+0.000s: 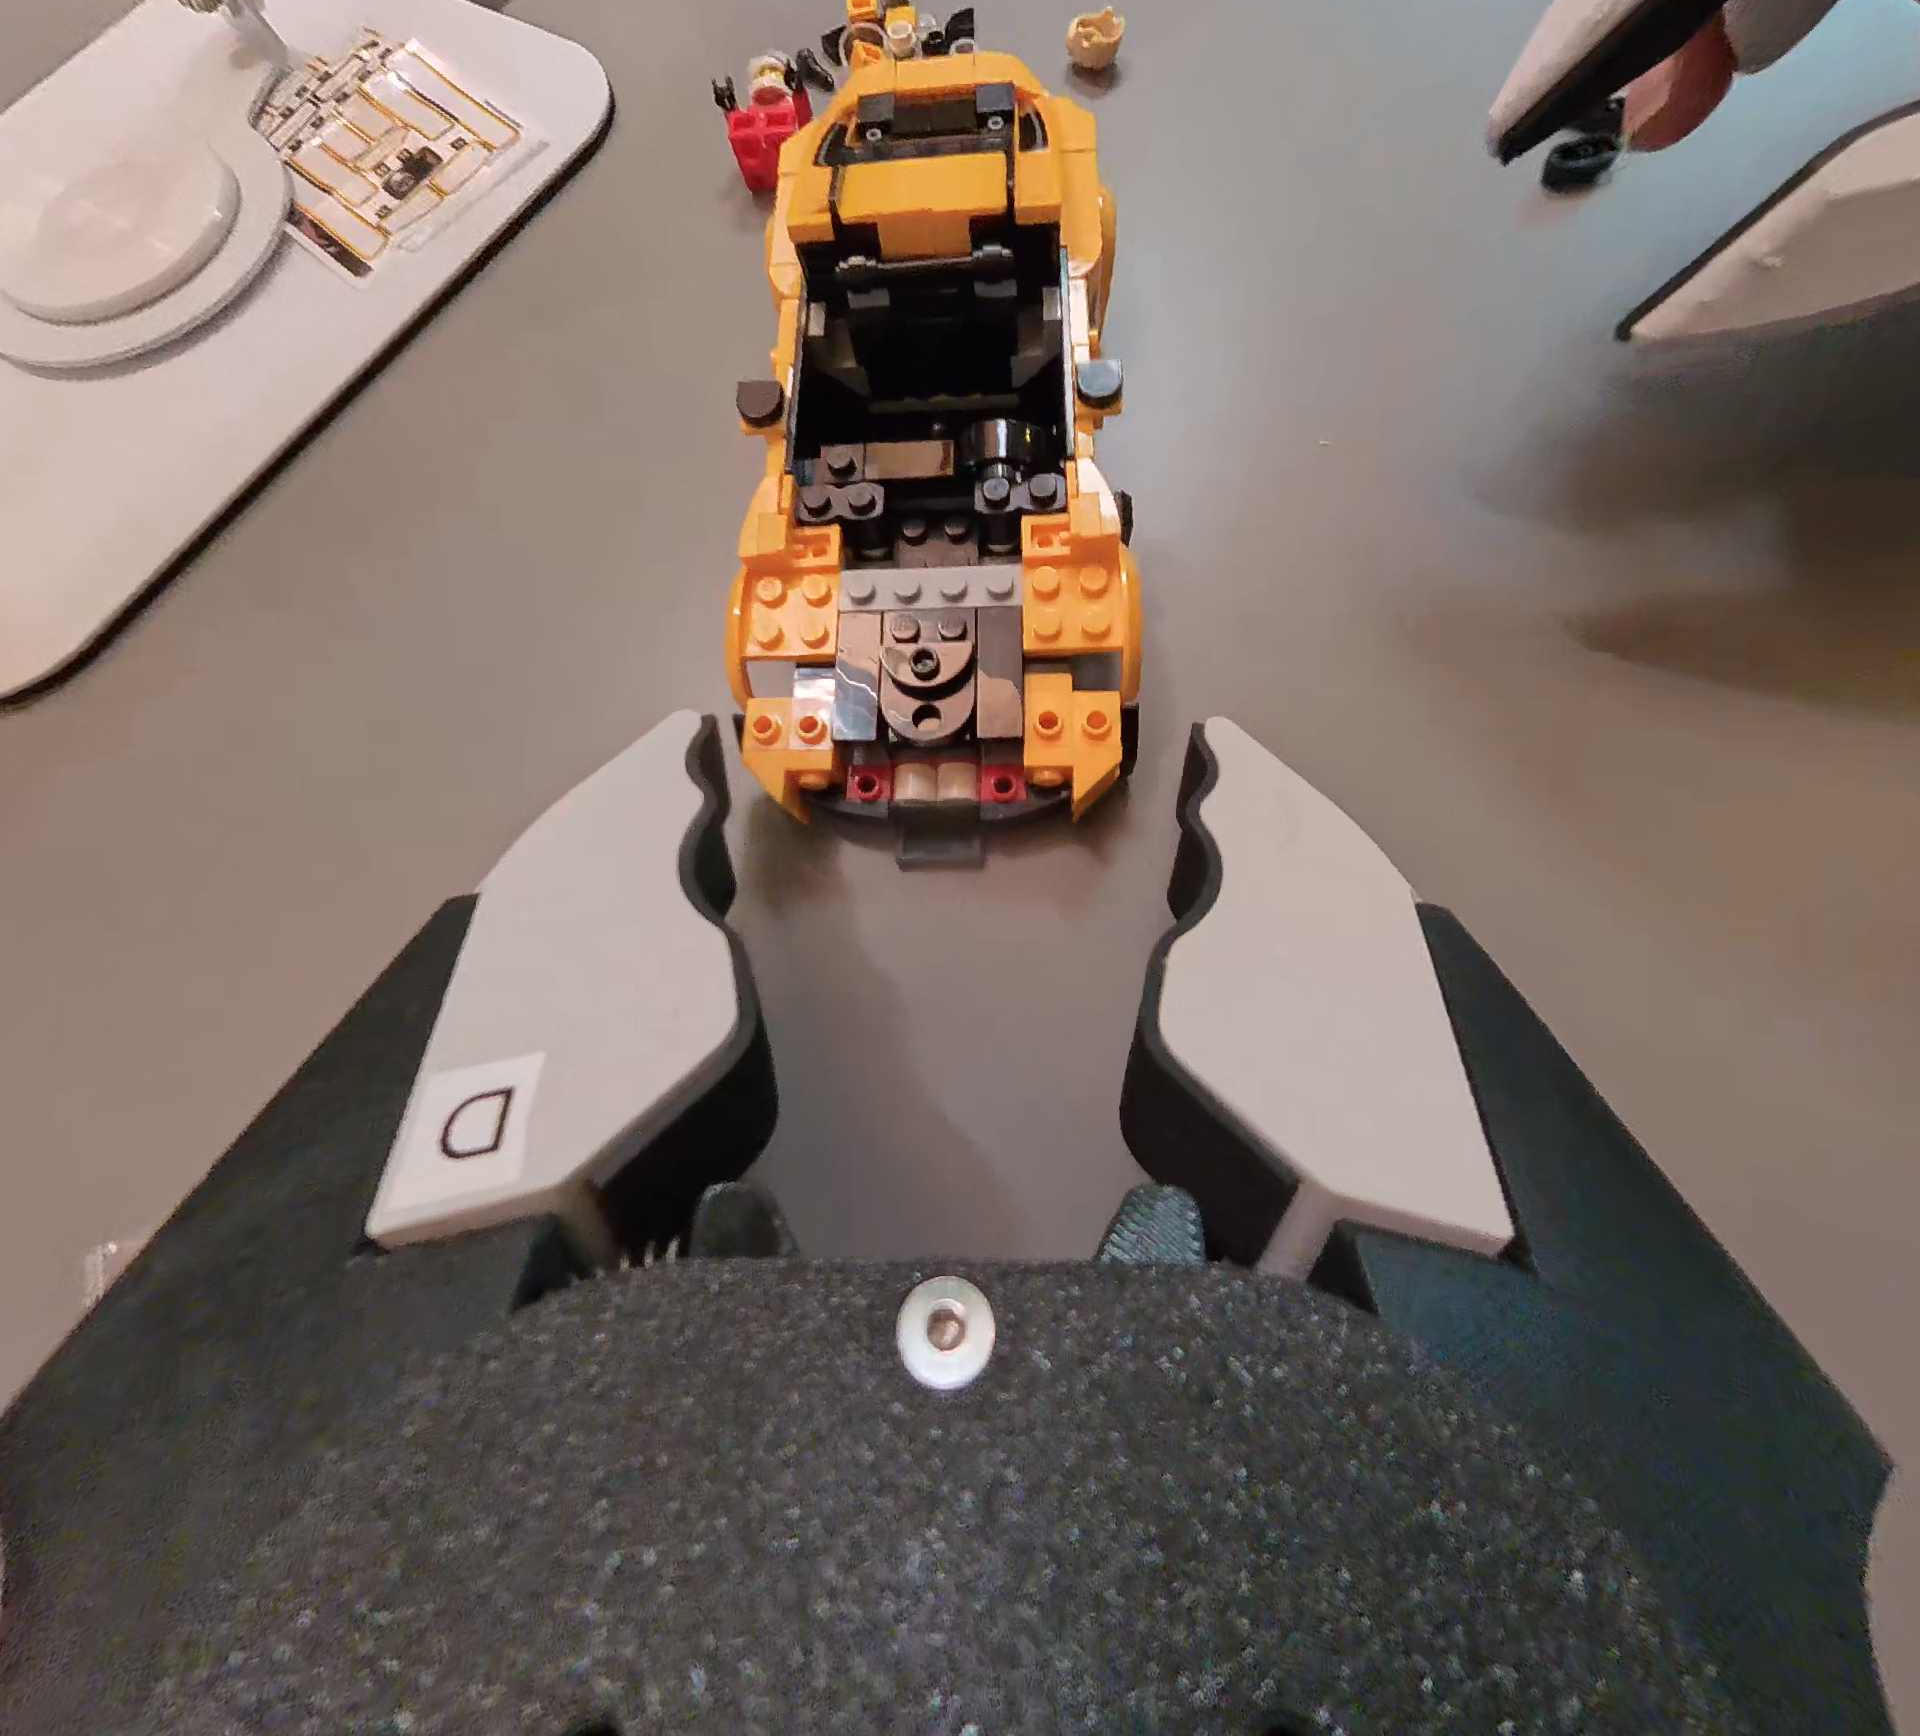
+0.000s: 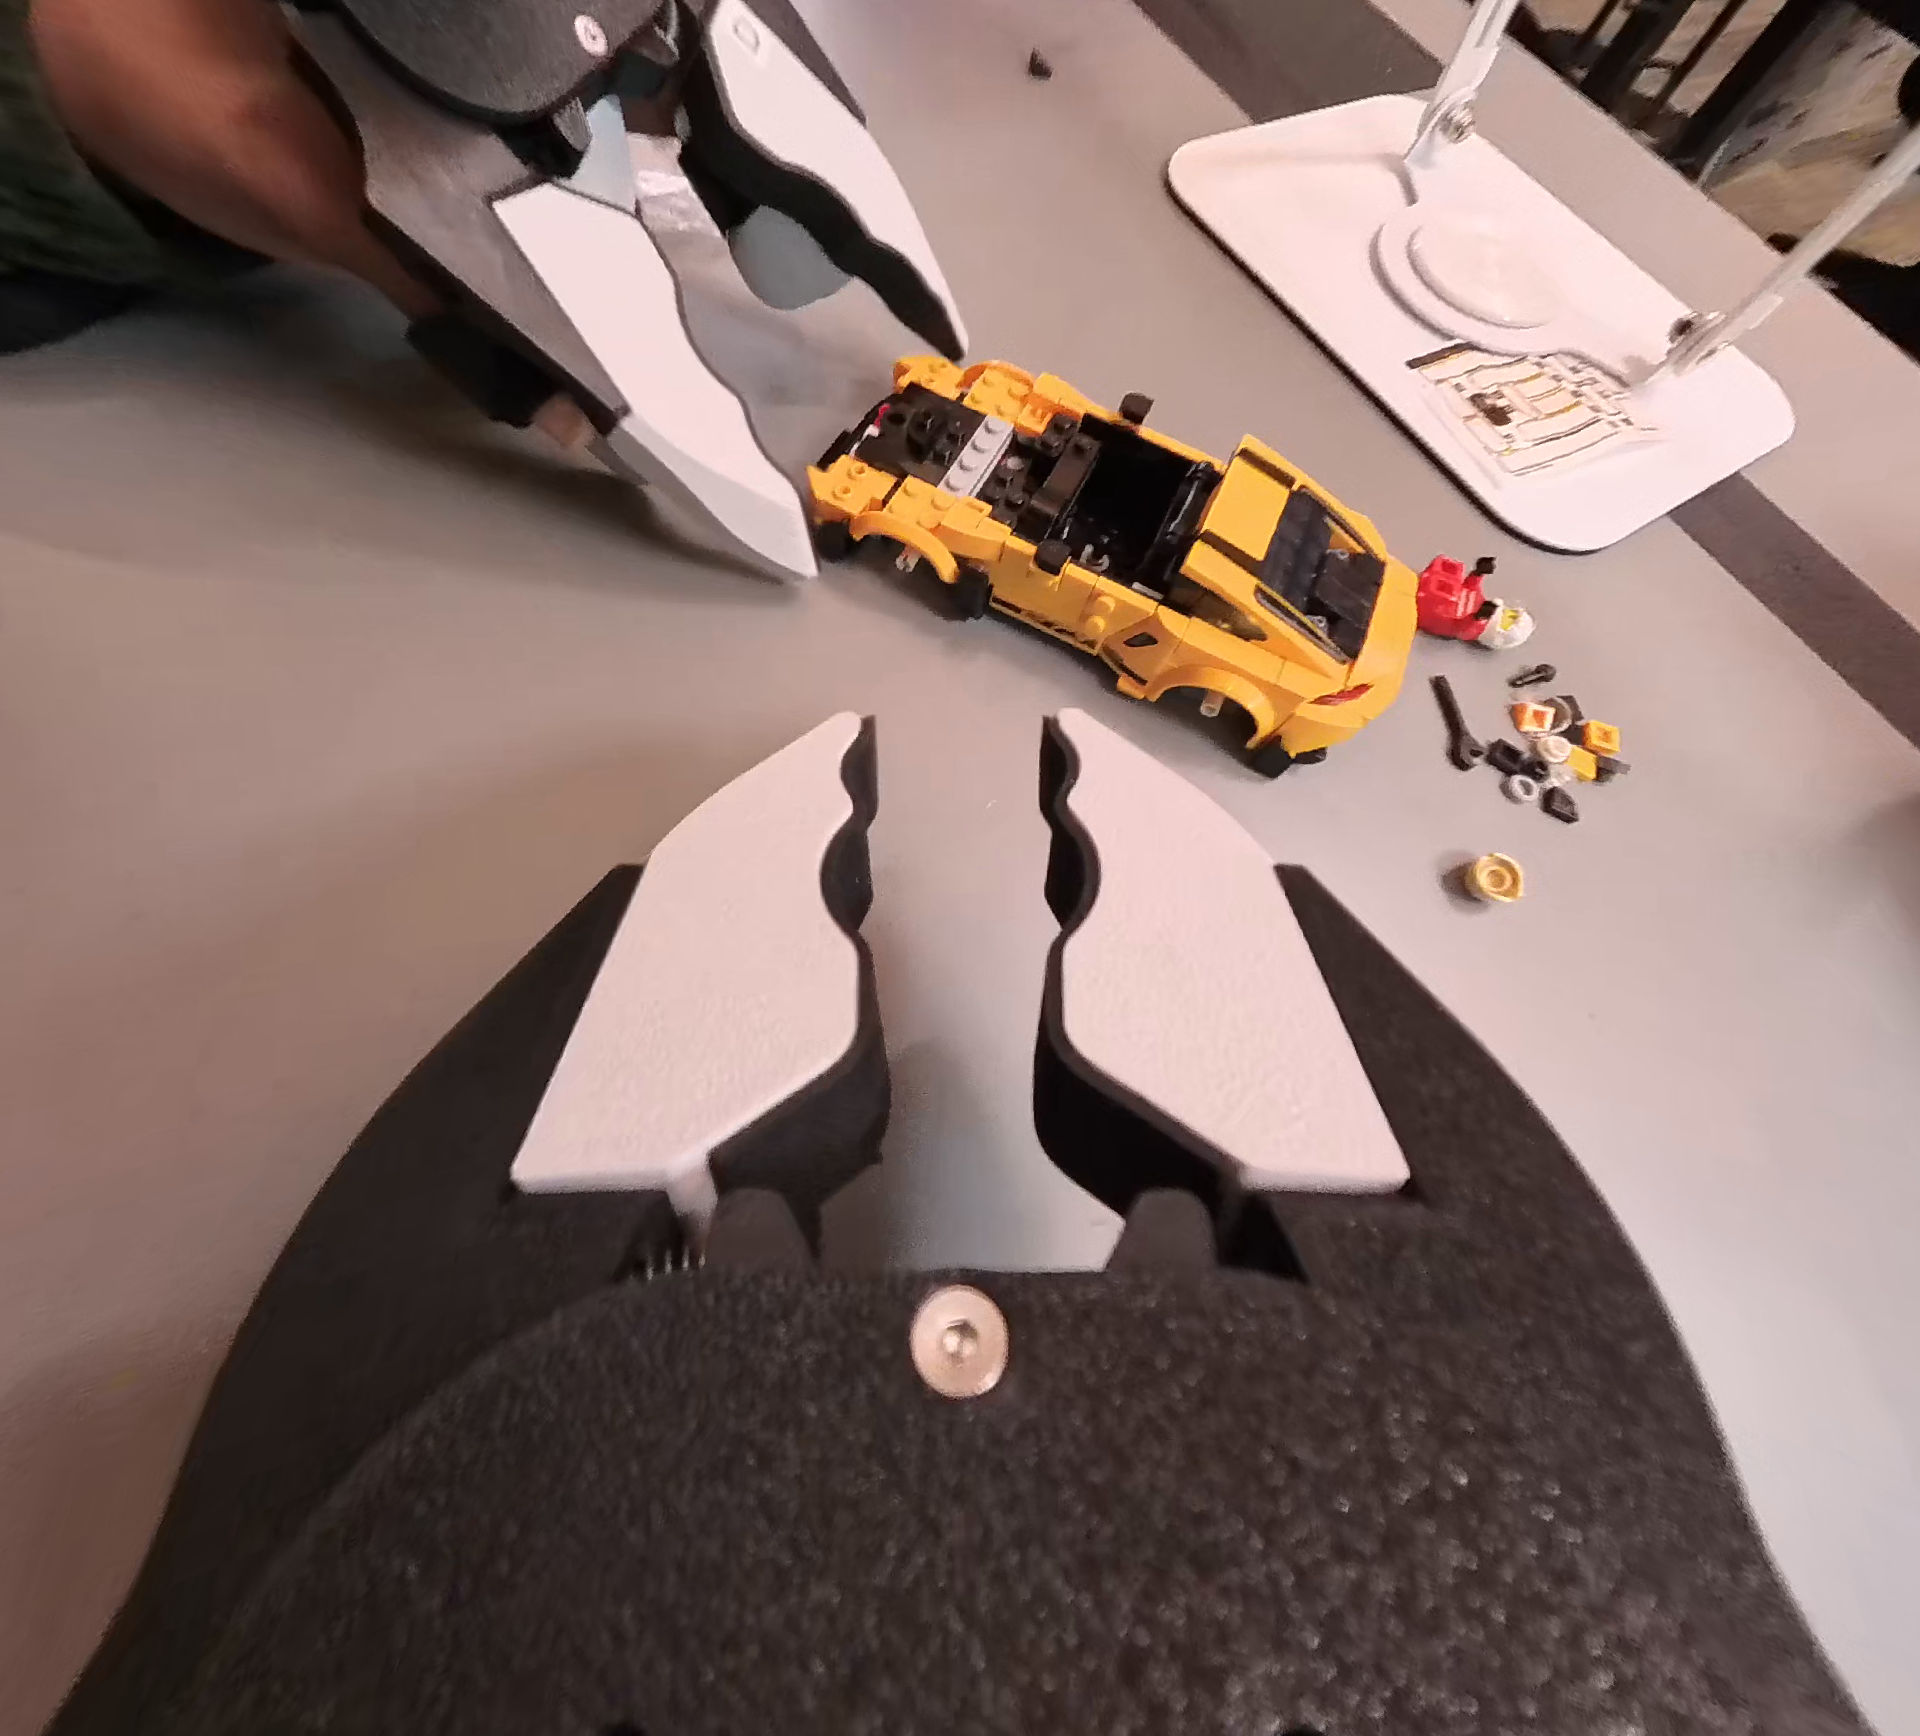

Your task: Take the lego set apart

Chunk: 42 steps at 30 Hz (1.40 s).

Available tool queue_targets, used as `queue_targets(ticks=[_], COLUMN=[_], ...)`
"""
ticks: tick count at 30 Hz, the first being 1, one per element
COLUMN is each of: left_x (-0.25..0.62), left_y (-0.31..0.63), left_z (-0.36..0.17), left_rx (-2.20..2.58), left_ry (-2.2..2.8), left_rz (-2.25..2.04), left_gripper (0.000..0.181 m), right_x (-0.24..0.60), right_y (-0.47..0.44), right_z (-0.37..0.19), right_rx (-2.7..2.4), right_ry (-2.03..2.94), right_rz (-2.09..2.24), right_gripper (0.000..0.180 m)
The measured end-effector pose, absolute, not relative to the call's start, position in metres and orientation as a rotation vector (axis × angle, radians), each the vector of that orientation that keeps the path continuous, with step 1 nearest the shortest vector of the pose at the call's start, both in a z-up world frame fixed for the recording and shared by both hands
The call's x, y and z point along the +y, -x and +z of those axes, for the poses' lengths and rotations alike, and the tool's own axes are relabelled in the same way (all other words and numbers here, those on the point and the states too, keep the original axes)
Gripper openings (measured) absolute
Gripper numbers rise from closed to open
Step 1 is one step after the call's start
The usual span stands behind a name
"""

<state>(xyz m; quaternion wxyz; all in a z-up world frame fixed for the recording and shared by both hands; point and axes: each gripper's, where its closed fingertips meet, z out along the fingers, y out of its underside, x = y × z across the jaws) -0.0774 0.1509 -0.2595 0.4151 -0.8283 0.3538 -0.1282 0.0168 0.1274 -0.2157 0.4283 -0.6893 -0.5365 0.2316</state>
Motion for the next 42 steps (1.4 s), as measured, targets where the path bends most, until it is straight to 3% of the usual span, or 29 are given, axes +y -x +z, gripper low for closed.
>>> queue_targets(ticks=[23,28,36,42], left_x=[0.112,0.110,0.128,0.134], left_y=[0.057,0.054,0.086,0.099], left_z=[-0.266,-0.243,-0.154,-0.152], left_rx=[1.022,1.011,0.703,0.659], left_ry=[2.117,2.000,1.608,1.607], left_rz=[-0.381,-0.442,-0.442,-0.403], left_gripper=[0.065,0.045,0.010,0.001], right_x=[0.164,0.174,0.185,0.183], right_y=[-0.039,-0.054,-0.072,-0.066], right_z=[-0.172,-0.149,-0.136,-0.143], right_rx=[-0.973,-0.834,-0.698,-0.754], right_ry=[1.592,1.518,1.498,1.506], right_rz=[0.564,0.534,0.532,0.523], right_gripper=[0.022,0.021,0.021,0.021])
